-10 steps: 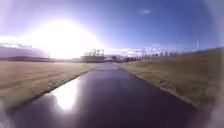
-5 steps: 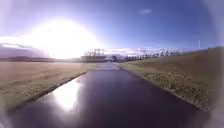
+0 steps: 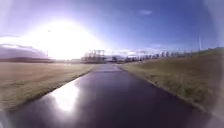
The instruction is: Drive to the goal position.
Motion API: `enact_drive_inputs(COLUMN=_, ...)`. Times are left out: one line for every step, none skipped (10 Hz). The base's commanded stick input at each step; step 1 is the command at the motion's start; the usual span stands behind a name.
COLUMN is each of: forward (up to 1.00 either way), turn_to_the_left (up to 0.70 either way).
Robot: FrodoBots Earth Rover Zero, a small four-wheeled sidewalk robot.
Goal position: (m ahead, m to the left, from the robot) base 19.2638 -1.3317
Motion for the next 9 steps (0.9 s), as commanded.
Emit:
enact_drive_inputs(forward=1.00, turn_to_the_left=0.00)
enact_drive_inputs(forward=1.00, turn_to_the_left=0.00)
enact_drive_inputs(forward=1.00, turn_to_the_left=0.00)
enact_drive_inputs(forward=1.00, turn_to_the_left=0.00)
enact_drive_inputs(forward=1.00, turn_to_the_left=0.00)
enact_drive_inputs(forward=1.00, turn_to_the_left=0.00)
enact_drive_inputs(forward=1.00, turn_to_the_left=0.00)
enact_drive_inputs(forward=1.00, turn_to_the_left=0.00)
enact_drive_inputs(forward=1.00, turn_to_the_left=0.00)
